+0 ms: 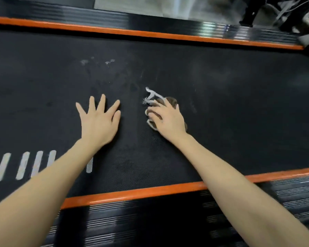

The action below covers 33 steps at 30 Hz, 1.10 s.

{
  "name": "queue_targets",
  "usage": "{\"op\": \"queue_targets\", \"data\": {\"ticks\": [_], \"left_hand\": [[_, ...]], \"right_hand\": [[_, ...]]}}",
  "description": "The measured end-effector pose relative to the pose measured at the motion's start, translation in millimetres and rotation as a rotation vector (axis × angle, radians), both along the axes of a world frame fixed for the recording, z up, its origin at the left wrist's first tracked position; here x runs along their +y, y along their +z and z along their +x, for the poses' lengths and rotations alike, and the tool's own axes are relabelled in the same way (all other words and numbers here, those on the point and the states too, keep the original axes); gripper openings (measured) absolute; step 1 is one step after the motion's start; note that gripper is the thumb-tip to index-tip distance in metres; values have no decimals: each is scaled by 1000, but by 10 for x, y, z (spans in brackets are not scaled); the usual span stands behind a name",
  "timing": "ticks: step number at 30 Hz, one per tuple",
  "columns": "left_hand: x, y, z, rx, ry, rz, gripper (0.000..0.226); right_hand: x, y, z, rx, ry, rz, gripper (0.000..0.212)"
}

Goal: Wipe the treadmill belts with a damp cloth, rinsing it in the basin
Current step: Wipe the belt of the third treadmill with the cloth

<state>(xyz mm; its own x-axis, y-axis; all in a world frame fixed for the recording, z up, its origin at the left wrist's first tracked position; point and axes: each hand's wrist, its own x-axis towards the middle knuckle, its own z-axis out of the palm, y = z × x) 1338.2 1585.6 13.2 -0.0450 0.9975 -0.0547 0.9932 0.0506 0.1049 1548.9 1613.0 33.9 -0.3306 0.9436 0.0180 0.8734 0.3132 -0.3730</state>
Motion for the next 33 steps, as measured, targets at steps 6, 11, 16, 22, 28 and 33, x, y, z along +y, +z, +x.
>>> {"op": "queue_targets", "data": {"ticks": [6,11,16,22,28,33], "left_hand": [[-250,-185,-131,-9,-10,47,52],[-260,-186,-122,-17,-4,73,52],[-251,-171,-115,-5,0,65,52],[-264,-195,-95,4,9,78,52],[-244,-220,-69,5,9,94,53],[-251,-194,-132,-11,-33,84,58]], "right_hand": [[-911,32,131,-78,422,114,35],[-602,417,731,-43,-160,56,28],[-658,859,910,-6,-181,103,45],[-626,152,991,-193,42,-146,87],[-616,-150,420,-111,71,-27,80],[-691,-198,-407,-41,283,19,64]]}}
